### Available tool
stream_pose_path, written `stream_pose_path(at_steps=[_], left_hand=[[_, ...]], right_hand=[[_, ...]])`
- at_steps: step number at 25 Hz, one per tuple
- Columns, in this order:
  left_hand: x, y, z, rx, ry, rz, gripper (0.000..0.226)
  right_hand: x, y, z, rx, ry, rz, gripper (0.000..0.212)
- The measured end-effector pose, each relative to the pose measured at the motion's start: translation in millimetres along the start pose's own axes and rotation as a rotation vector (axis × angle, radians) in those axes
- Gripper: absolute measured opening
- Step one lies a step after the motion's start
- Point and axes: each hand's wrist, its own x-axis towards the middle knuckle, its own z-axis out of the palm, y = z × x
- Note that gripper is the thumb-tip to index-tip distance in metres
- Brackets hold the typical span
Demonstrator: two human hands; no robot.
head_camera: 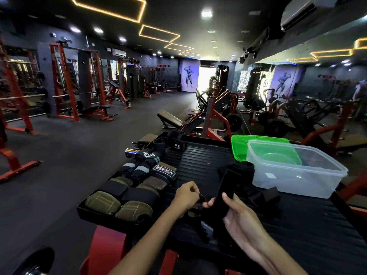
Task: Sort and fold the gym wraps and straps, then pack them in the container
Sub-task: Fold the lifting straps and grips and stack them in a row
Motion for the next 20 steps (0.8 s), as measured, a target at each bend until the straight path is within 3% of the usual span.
stream_pose_path(at_steps=[5,10,12,14,17,20], left_hand=[[2.0,0.1,3.3,-0.119,-0.018,-0.035,0.035],[3.3,-2.6,7.2,-0.126,0.040,-0.077,0.038],[0.6,4.0,6.2,-0.142,0.041,-0.103,0.039],[-6.0,12.5,2.8,-0.157,-0.045,-0.132,0.038],[-20.9,29.6,-17.9,-0.214,-0.348,-0.265,0.030],[-16.0,35.0,-37.9,-0.250,-0.427,-0.238,0.047]], right_hand=[[-4.8,11.9,-12.6,-0.711,-0.007,-0.114,0.036],[-5.0,8.6,-34.4,-1.092,-0.233,-0.200,0.035],[4.6,15.2,-44.2,-1.256,-0.233,-0.298,0.041],[14.3,12.9,-48.4,-1.270,-0.141,-0.394,0.036],[36.7,-15.5,-43.5,-1.080,-0.034,-0.461,0.029],[71.0,-46.6,-49.4,-0.784,0.002,-0.155,0.031]])
